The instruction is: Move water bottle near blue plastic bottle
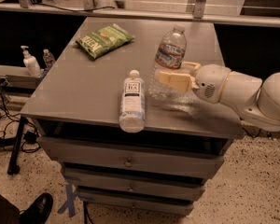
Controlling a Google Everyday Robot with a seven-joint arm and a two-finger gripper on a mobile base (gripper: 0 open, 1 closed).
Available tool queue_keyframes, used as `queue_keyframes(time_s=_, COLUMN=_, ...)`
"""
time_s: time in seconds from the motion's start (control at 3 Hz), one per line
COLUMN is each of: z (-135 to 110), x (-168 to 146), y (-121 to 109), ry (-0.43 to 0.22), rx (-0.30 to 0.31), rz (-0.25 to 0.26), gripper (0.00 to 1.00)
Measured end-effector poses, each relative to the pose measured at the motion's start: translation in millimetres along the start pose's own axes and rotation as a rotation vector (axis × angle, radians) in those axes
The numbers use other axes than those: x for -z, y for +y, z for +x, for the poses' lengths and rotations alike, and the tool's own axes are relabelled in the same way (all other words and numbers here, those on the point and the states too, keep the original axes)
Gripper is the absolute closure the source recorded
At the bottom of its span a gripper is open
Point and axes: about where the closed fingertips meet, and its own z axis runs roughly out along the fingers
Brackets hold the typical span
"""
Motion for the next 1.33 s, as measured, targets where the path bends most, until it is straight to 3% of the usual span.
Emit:
queue_keyframes(time_s=0.33, z=5, x=-6, y=16, ry=0.013, rx=0.041, rz=-0.025, gripper=0.83)
queue_keyframes(time_s=1.33, z=15, x=-11, y=37, ry=0.051, rx=0.135, rz=-0.048, gripper=0.13)
